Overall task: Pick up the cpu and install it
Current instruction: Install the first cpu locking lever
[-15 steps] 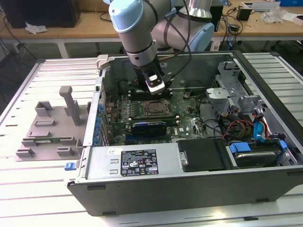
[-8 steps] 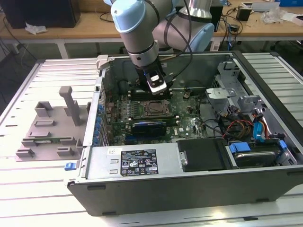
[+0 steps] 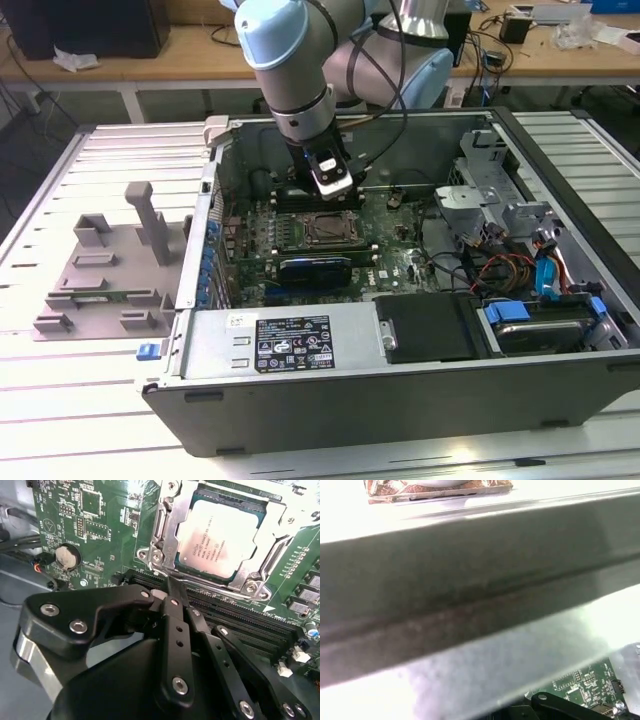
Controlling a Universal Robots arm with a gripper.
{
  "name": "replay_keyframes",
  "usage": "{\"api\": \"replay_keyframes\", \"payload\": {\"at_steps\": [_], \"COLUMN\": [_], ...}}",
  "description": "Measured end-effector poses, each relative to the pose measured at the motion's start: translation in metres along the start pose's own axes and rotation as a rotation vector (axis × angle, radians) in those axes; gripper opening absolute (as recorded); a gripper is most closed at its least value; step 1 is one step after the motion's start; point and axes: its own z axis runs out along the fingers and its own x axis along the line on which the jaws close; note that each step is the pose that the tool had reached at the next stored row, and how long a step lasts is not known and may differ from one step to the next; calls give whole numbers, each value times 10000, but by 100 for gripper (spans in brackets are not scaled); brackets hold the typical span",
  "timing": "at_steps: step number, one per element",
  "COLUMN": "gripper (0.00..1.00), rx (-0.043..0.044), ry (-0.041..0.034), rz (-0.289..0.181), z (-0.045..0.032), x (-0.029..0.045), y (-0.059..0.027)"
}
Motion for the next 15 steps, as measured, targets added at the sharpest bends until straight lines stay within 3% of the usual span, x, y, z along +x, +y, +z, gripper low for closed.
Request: {"api": "replay_keyframes", "payload": {"at_steps": [7,10,15], "gripper": [11,11,11], "rx": [-2,-21,-34], "ry": [-3,-62,-95], "rz": [1,-8,-12], "z": [-26,-10,-2], "x": [-8,-6,-6], "y": [-3,-11,-20]}}
